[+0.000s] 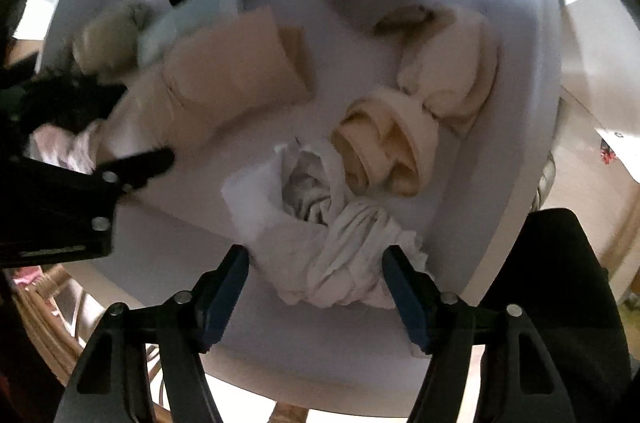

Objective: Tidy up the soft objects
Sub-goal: 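Reach the left tool over the rolled clothes toward the beige roll, then grasp the beige rolled cloth with the left tool while the right tool grasps the white cloth, then lift the beige roll with the left tool and lower it into the gold box, then open the left tool to release the beige roll, return to the shelf, then lift the white cloth with the right tool toward the gold box, then lower the white cloth into the gold box and open the right tool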

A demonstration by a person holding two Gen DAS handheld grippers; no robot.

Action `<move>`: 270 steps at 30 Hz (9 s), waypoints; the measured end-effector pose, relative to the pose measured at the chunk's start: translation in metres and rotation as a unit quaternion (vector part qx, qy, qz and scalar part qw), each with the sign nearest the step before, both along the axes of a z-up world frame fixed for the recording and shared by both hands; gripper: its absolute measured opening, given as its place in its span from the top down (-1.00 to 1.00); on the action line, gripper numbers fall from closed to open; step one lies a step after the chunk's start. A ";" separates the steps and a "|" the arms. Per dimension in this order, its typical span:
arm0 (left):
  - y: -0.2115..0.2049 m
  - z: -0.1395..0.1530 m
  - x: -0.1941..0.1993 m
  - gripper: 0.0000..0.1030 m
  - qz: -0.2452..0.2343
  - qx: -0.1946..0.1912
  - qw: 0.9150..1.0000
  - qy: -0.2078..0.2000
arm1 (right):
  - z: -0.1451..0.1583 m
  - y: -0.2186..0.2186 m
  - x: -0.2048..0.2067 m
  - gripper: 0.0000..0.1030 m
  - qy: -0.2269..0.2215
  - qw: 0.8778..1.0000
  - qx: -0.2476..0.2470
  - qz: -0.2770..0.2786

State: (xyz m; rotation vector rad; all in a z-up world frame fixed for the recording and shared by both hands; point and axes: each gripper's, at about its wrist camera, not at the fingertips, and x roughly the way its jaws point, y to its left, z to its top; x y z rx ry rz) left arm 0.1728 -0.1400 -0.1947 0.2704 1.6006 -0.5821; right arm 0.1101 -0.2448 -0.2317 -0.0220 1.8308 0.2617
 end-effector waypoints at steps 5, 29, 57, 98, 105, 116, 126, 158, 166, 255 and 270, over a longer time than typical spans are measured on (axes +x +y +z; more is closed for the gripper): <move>0.001 0.018 0.003 -0.80 0.008 -0.018 1.000 -0.003 | -0.020 0.003 -0.005 -0.48 0.032 0.999 -0.014 0.014; -0.023 0.028 0.006 -0.82 -0.001 -0.021 1.000 0.007 | -0.026 -0.004 -0.012 -0.31 0.015 0.999 -0.037 -0.006; -0.072 0.009 -0.027 -0.27 -0.052 0.023 0.997 -0.043 | 0.035 -0.084 -0.029 -0.01 -0.045 0.948 0.099 -0.300; 0.018 0.207 -0.072 -0.23 -0.021 -0.221 0.954 -0.201 | 0.045 -0.075 -0.021 -0.01 -0.063 0.945 0.127 -0.294; 0.030 0.258 -0.065 -0.23 -0.001 -0.278 0.933 -0.228 | 0.045 -0.072 -0.021 -0.01 -0.061 0.947 0.126 -0.289; 0.058 0.329 -0.004 -0.24 0.066 -0.296 0.911 -0.280 | 0.048 -0.071 -0.022 -0.01 -0.063 0.947 0.135 -0.285; 0.090 0.339 0.076 -0.24 0.137 -0.244 0.914 -0.293 | 0.051 -0.068 -0.022 -0.01 -0.061 0.944 0.149 -0.287; 0.085 0.254 0.206 -0.41 0.232 -0.074 0.934 -0.260 | 0.045 -0.051 -0.018 -0.02 -0.040 0.943 0.176 -0.280; 0.095 0.278 0.192 -0.61 0.232 -0.084 0.917 -0.314 | 0.046 -0.052 -0.019 -0.01 -0.043 0.943 0.172 -0.281; 0.051 0.007 -0.027 -0.91 0.087 0.030 0.990 -0.106 | 0.232 -0.103 -0.039 -0.02 -0.214 0.907 0.189 -0.310; 0.058 0.005 -0.013 -0.91 0.125 0.005 0.988 -0.092 | 0.333 -0.038 0.088 -0.02 -0.279 0.906 0.206 -0.242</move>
